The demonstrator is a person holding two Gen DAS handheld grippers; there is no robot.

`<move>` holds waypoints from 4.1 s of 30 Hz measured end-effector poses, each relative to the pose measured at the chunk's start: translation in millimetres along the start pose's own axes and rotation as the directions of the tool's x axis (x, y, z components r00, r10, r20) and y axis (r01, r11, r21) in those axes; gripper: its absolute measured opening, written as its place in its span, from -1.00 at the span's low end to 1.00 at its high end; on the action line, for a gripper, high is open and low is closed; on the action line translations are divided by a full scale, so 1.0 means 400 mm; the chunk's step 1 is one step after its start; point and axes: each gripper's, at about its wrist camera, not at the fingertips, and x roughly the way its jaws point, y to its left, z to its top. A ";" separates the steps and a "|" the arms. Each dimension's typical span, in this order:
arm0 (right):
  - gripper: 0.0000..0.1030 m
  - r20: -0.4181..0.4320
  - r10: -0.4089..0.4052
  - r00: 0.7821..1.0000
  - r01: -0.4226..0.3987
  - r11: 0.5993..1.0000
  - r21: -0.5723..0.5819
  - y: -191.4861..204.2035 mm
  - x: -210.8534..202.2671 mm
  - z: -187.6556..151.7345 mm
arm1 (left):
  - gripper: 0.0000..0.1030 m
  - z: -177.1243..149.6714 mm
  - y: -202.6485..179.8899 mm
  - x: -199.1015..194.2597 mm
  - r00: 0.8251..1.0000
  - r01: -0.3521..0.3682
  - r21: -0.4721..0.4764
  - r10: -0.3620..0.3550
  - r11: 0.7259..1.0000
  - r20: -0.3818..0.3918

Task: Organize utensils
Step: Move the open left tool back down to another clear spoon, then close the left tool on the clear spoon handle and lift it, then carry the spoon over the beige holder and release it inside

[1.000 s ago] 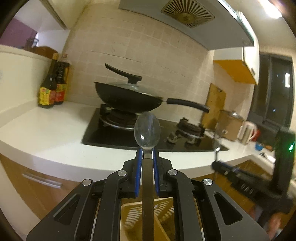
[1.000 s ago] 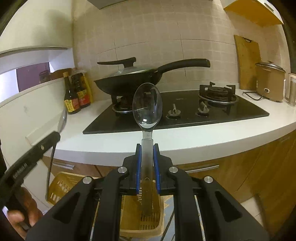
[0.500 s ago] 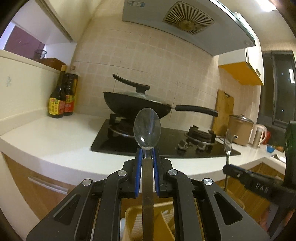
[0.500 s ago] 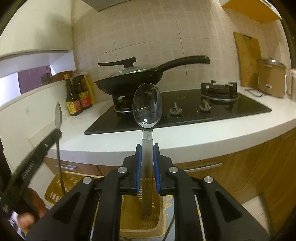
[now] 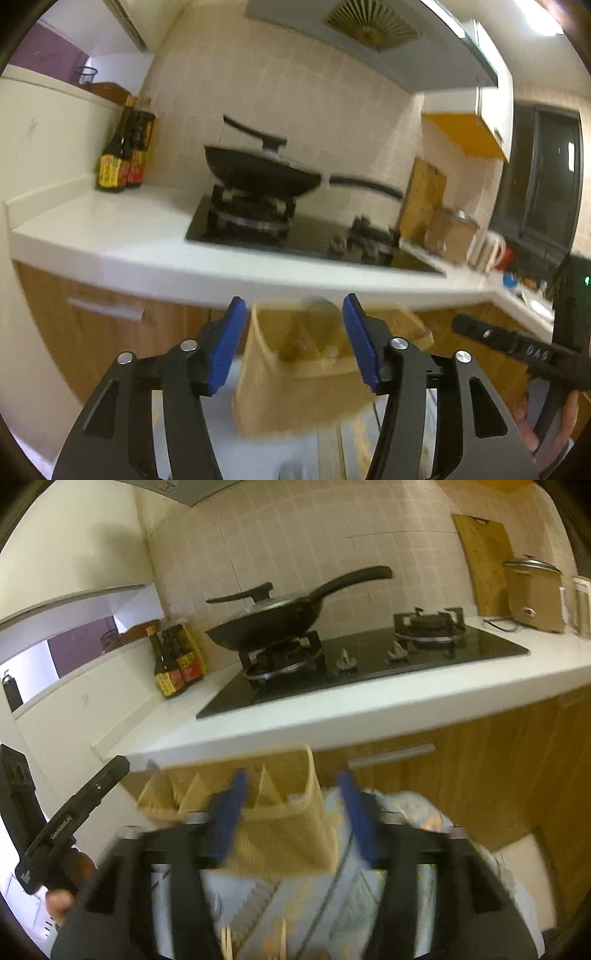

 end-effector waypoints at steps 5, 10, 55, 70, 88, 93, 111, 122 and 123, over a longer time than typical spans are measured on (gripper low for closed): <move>0.09 -0.159 -0.023 0.987 0.022 1.000 -0.005 0.003 -0.065 -0.114 | 0.04 -0.083 -0.024 -0.075 0.982 0.020 0.019 -0.016 1.000 -0.186; -0.24 -0.336 -0.050 0.941 0.060 0.998 0.019 0.000 -0.069 -0.233 | -0.01 -0.184 -0.021 -0.101 0.914 0.068 -0.041 -0.079 0.997 -0.397; -0.96 -0.587 -0.022 0.809 0.091 0.992 0.087 -0.090 -0.050 -0.364 | -0.92 -0.307 -0.014 0.089 0.753 -0.016 0.101 0.079 0.995 -0.653; -0.13 -0.604 -0.152 0.782 0.137 0.988 -0.072 -0.066 -0.015 -0.346 | -0.59 -0.311 0.098 -0.009 0.747 -0.013 0.034 0.033 0.999 -0.663; -0.80 -0.677 -0.276 0.682 0.202 0.961 -0.189 -0.024 0.053 -0.342 | -0.81 -0.314 -0.006 0.060 0.718 -0.065 0.321 0.267 0.945 -0.643; -0.80 -0.661 -0.227 0.715 0.175 0.974 -0.145 -0.039 0.007 -0.344 | -0.81 -0.293 0.003 0.014 0.775 -0.035 0.241 0.179 0.970 -0.606; -0.80 -0.393 0.005 0.919 -0.048 0.994 -0.100 0.074 -0.130 -0.160 | -0.81 -0.068 -0.092 -0.110 0.947 0.074 0.150 -0.022 0.986 -0.320; -0.80 -0.226 0.127 0.966 -0.154 0.983 -0.103 0.136 -0.147 0.000 | -0.81 0.072 -0.109 -0.095 0.986 0.089 0.124 -0.070 0.988 -0.151; -0.80 -0.214 0.136 0.967 -0.161 0.981 -0.104 0.139 -0.146 0.016 | -0.81 0.080 -0.109 -0.094 0.988 0.088 0.121 -0.071 0.989 -0.139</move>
